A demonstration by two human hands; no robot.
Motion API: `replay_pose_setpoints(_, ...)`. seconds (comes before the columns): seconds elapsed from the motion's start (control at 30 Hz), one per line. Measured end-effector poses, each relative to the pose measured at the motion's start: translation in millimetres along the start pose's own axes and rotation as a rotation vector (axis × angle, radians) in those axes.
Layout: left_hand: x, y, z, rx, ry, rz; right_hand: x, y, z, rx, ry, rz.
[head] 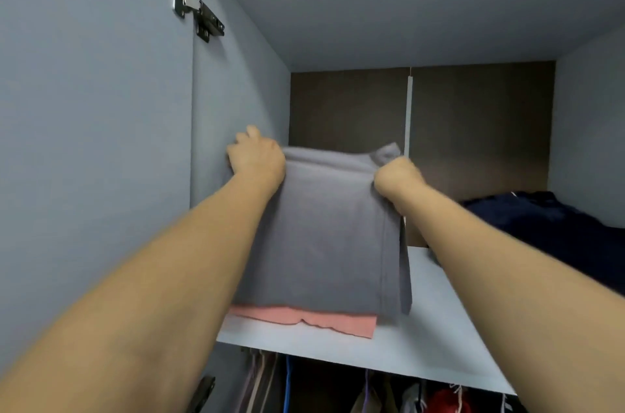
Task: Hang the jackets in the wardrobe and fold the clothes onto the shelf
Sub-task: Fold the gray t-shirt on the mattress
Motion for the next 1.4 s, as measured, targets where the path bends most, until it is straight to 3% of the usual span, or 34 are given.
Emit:
replay_pose_setpoints(0.13,-43.1,60.3,-125.7,0.597,0.164,-0.166,-105.0,16.3,-45.1,0.202,0.270,-0.291)
replay_pose_setpoints(0.2,-48.6,73.1,-151.1,0.755,0.247,-0.215,-133.0,20.2,-60.6,0.366,0.369,-0.321)
replay_pose_setpoints(0.27,-46.1,67.6,-150.4,0.770,0.270,-0.252,-134.4,20.3,-62.3,0.467,0.431,-0.257)
replay_pose_setpoints(0.37,-43.5,59.0,-148.4,0.759,0.212,-0.241,-131.8,16.8,-56.8,0.431,0.328,-0.229)
replay_pose_setpoints(0.47,-41.7,58.4,-137.8,0.633,0.139,-0.203,-124.9,22.5,-41.6,0.138,0.303,-0.250)
replay_pose_setpoints(0.57,-35.9,54.6,-115.9,0.447,0.154,-0.205,-98.7,25.3,-29.4,-0.047,0.439,0.051)
replay_pose_setpoints(0.67,-37.9,58.3,-99.5,0.415,0.315,-0.313,-78.4,25.1,-44.0,0.200,0.425,0.231)
replay_pose_setpoints(0.73,-42.5,72.7,-103.9,0.610,0.477,-0.389,-84.2,28.3,-63.9,0.468,0.380,0.144)
replay_pose_setpoints(0.8,-43.4,89.5,-115.8,0.833,0.628,-0.318,-99.8,34.7,-78.6,0.614,0.343,-0.013)
replay_pose_setpoints(1.03,-45.8,98.0,-136.4,0.930,0.816,-0.142,-127.2,34.9,-86.0,0.632,0.151,-0.096)
replay_pose_setpoints(1.1,-43.9,103.6,-124.3,0.878,0.807,-0.129,-119.5,40.6,-80.7,0.647,0.230,-0.081)
replay_pose_setpoints(1.2,-28.9,108.8,-91.9,0.542,0.624,-0.196,-87.0,49.5,-67.8,0.578,0.416,0.134)
replay_pose_setpoints(1.3,3.6,123.8,-62.4,0.324,0.544,-0.194,-45.6,71.6,-47.8,0.445,0.387,0.378)
replay_pose_setpoints(1.4,38.6,152.9,-33.7,0.239,0.432,-0.159,-6.4,109.8,-33.2,0.394,0.340,0.629)
Point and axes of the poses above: each hand's wrist, its own y-axis away from the middle knuckle, its own z-axis out of the back of the hand, x = y × z, the point moved 5 cm from there along -y, towards the middle knuckle, and after that the axes turned 13 degrees about -y, right-handed, at the moved point
